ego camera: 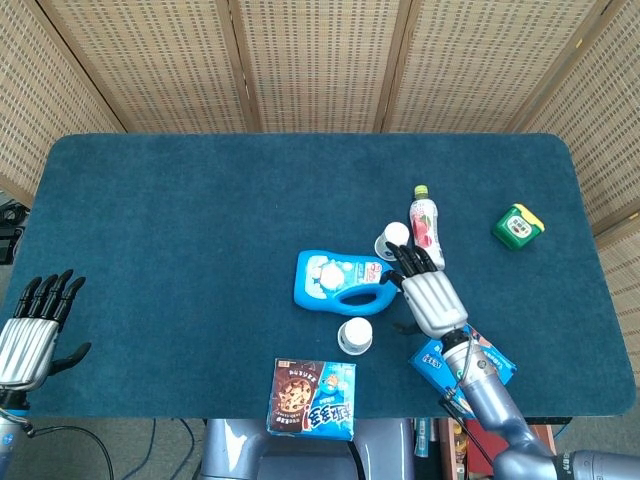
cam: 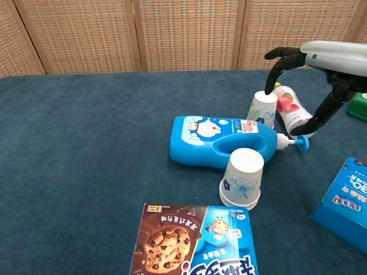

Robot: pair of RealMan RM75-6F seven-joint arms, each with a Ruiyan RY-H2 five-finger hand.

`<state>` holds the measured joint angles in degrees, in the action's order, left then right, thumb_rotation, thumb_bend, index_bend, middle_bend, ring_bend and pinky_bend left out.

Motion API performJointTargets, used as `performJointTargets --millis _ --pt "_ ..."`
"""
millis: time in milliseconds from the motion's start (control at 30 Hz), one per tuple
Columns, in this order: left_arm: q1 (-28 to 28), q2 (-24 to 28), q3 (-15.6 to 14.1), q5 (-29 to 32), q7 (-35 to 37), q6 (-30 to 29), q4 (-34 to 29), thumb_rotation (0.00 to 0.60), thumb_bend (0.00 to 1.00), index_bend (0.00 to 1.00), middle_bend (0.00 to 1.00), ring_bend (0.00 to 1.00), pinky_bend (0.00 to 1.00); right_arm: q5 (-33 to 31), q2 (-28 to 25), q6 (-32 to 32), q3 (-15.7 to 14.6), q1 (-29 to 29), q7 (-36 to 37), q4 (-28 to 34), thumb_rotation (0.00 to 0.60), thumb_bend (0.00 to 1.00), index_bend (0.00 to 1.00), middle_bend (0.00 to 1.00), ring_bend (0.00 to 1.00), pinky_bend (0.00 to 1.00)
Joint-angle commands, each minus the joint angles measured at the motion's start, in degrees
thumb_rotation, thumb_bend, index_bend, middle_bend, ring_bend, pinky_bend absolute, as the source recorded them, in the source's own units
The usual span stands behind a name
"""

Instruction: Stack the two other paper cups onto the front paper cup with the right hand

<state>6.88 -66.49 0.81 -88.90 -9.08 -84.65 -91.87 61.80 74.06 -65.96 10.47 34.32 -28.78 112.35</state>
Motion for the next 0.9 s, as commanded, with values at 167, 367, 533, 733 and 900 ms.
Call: performJointTargets --millis 167,367,533,733,900 --pt "-0.02 -0.04 0.0 0.05 -0.11 0.04 0.02 0.6 0.24 0.0 0.0 0.0 0.0 -1.01 0.19 0.11 0.59 1.07 -0.75 -0.5 0.6 0.13 0.37 0.04 0.0 0.01" --pt "-0.03 -0.19 0.12 0.16 -0.16 -0.04 0.24 0.6 0.24 0.0 0.0 0.0 0.0 -3.44 1.33 1.09 2.51 3.24 -1.35 -4.01 0.6 0.13 0.37 0.04 0.0 0.01" --pt "0.03 -0.53 0.44 0.74 -0.71 0.06 0.51 0.6 0.24 0.0 0.0 0.0 0.0 -9.02 3.46 4.16 5.7 6.89 -1.35 -11.76 0.6 0.13 0.37 0.05 0.0 0.01" --pt "0.4 -0.98 0.73 1.55 -1.4 0.89 0.9 0.6 0.24 0.0 0.0 0.0 0.0 -14.8 5.87 7.77 7.77 10.44 -0.96 -19.72 0.6 0.13 0.37 0.06 0.0 0.01" --pt "0.75 -1.26 1.14 2.67 -1.3 1.77 1.37 0.6 0.24 0.0 0.0 0.0 0.0 -17.69 7.4 9.65 8.78 12.69 -0.76 -25.26 0.6 0.13 0.37 0.06 0.0 0.01"
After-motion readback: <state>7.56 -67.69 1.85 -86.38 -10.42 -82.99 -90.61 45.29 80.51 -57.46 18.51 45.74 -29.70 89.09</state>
